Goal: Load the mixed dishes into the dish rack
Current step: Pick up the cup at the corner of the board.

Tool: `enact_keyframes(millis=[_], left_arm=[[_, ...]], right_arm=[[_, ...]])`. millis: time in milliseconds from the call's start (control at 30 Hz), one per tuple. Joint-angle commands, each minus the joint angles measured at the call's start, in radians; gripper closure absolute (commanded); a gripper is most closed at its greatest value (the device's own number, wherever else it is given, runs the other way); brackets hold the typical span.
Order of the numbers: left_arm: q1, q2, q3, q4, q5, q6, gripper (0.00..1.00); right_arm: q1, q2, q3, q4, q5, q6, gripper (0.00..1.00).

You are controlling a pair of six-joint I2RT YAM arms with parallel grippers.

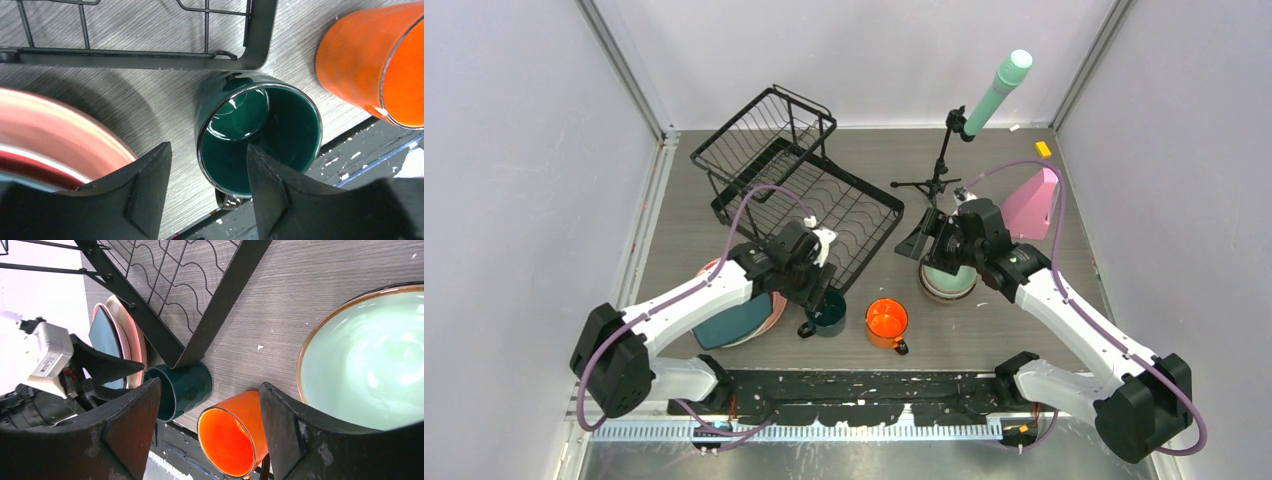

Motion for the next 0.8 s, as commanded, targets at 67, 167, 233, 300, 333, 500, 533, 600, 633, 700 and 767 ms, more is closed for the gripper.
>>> enact_keyframes(millis=[67,167,233,300,333,500,533,600,633,700,767], left_arm=[[-0.006,0.036,-0.026,0.092,-0.009,-0.023,0.44],[-0.006,0.044,-0.035,0.114,-0.003,-0.026,0.47],[-0.006,0.056,-0.035,0.116,0.002,-0.024,0.48],[-0.006,0.068,-0.035,0.119,-0.005,-0.024,0.48],[-0.006,0.073,-0.037,0.124,-0.009,-0.023,0.50],[-0.007,0.085,-0.041,0.138,-0.014,-0.024,0.55],[-0.008,0.085,-0.041,0.138,-0.013,-0.024,0.58],[-0.007,0.083,-0.041,0.140,-0.013,-0.024,0.65],[-0.008,0.081,-0.041,0.140,-0.011,-0.023,0.71],[-0.008,0.080,-0.041,0.138,-0.008,-0.020,0.77],[-0.008,0.077,-0.039,0.133,-0.010,-0.019,0.80]], right_arm=[[0.008,-0.017,-0.003,0.041,0.010,0.015,0.25],[0.009,-0.010,-0.007,0.042,0.009,0.013,0.26],[0.009,-0.003,-0.010,0.044,0.009,0.014,0.26],[0.009,0.004,-0.011,0.046,0.006,0.014,0.27],[0.010,0.008,-0.012,0.046,0.005,0.014,0.28],[0.009,0.014,-0.020,0.051,0.007,0.013,0.31],[0.010,0.015,-0.020,0.052,0.009,0.013,0.31],[0.010,0.016,-0.023,0.055,0.013,0.011,0.31],[0.010,0.020,-0.024,0.057,0.014,0.011,0.31],[0.009,0.026,-0.024,0.059,0.016,0.012,0.31],[0.010,0.033,-0.022,0.061,0.017,0.012,0.31]])
